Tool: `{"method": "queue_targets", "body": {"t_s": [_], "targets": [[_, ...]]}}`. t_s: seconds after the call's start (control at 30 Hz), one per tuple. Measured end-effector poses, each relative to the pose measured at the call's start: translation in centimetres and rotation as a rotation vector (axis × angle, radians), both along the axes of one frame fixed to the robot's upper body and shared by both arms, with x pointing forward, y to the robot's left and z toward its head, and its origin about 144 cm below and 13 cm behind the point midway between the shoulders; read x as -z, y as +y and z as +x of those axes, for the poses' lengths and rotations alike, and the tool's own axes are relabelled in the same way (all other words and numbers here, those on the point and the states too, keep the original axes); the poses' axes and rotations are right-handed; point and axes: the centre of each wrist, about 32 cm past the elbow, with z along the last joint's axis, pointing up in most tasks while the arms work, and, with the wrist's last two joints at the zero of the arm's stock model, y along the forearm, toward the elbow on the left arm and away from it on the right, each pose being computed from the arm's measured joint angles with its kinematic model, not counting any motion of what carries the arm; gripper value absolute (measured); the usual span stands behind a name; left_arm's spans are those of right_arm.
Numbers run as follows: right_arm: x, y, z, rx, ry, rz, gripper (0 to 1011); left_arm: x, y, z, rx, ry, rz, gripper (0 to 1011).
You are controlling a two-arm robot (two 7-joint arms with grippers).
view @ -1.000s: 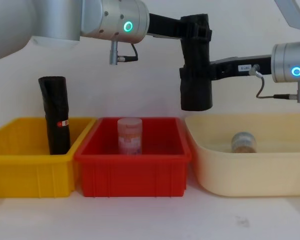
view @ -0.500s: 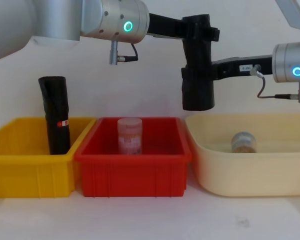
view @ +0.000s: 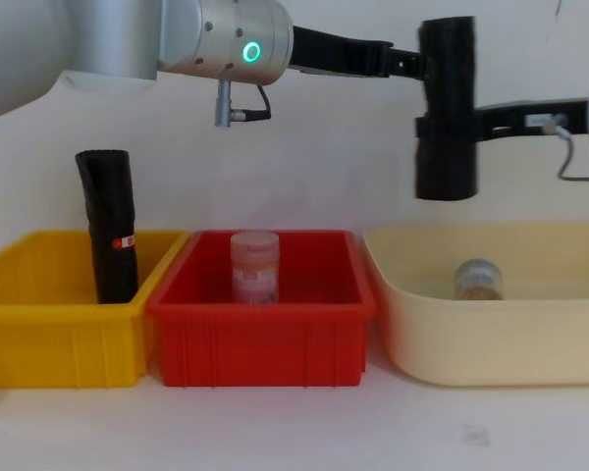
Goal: Pick up the garbage bag with the one hand and transfer it to the other hand.
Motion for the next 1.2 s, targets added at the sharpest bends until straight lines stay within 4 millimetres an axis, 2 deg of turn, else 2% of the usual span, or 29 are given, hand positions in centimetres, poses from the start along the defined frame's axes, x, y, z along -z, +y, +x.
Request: {"method": "queue_targets", "body": {"t_s": [0.13, 0.53, 0.87, 1.03, 1.2], "targets": [[-0.2, -1.4, -0.8, 0.038, 0.004, -0.001, 571, 0.0, 0.0, 0.0, 0.0, 0.0, 0.0, 1001], [-0.4, -3.4, -2.6, 0.084, 0.011, -0.015, 572, 0.0, 0.0, 0.0, 0.0, 0.0, 0.0, 1001], [-0.5, -4.1, -3.3, 0.099, 0.012, -0.023, 874, 0.0, 0.0, 0.0, 0.0, 0.0, 0.0, 1001], [-0.6, -4.3, -3.5, 0.102, 0.013, -0.026, 990, 0.0, 0.0, 0.0, 0.0, 0.0, 0.0, 1001], [-0.6, -4.4, -3.6, 0.106, 0.013, -0.027, 1001, 0.0, 0.0, 0.0, 0.0, 0.0, 0.0, 1001]]}}
